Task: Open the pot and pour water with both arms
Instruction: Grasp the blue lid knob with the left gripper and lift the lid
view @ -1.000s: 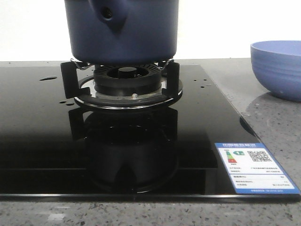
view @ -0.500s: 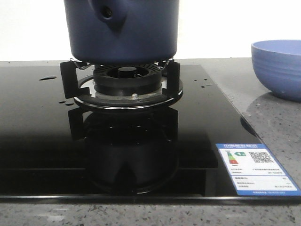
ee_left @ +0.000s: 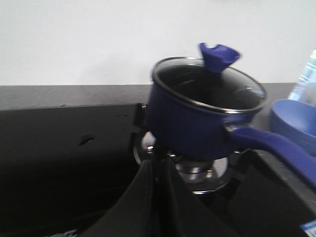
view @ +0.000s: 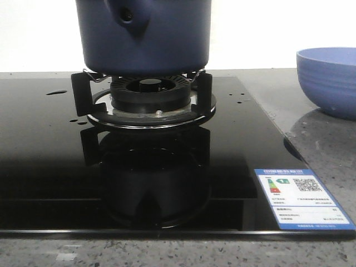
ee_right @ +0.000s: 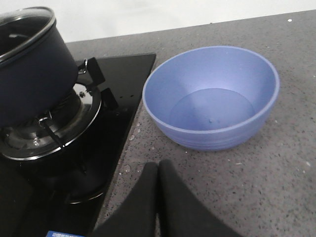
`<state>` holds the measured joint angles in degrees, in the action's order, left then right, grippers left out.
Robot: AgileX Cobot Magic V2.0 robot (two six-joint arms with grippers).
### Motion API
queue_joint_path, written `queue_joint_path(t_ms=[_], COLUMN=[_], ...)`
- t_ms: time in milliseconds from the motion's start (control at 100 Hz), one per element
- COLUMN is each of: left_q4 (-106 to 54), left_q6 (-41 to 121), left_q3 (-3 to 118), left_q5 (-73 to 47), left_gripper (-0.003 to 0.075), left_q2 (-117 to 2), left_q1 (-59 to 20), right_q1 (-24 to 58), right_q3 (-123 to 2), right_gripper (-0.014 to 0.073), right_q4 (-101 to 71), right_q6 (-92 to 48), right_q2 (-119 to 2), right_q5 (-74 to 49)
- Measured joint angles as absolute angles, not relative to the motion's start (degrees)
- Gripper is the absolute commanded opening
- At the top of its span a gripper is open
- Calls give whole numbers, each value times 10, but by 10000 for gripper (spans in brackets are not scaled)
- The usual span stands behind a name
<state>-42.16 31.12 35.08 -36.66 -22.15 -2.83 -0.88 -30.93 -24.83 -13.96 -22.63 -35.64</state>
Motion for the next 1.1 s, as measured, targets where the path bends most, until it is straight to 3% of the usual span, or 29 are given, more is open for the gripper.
queue_joint_path(t_ms=[60, 130, 260, 330, 600, 870, 1100], left_q4=[-449, -475, -524, -558, -731, -871, -894], left_q6=[346, 377, 405, 429, 604, 767, 847], left_q3=[356, 360, 365, 365, 365, 369, 428], left_q5=[-368, -368, -369, -369, -392, -398, -422], left_gripper=[36, 140, 433, 518, 438, 438, 438], left_q2=[-234, -249, -278, -294, -363, -451, -549], left_q1=[-38, -50, -64, -68, -69, -69, -69], right_q1=[-3, 3, 7, 7, 7, 7, 7], right_q3=[-318, -328, -340, -341, -341, -341, -341], right_gripper=[-29, 56, 374, 505, 528, 528, 528], right_q4=[-248, -249, -256, -260, -260, -261, -261], right_q6=[-152, -162, -168, -170, -170, -171, -171], right_q2=[-238, -246, -256, -257, -257, -257, -257], right_q5=[-359, -363, -373, -375, -381, -385, -389])
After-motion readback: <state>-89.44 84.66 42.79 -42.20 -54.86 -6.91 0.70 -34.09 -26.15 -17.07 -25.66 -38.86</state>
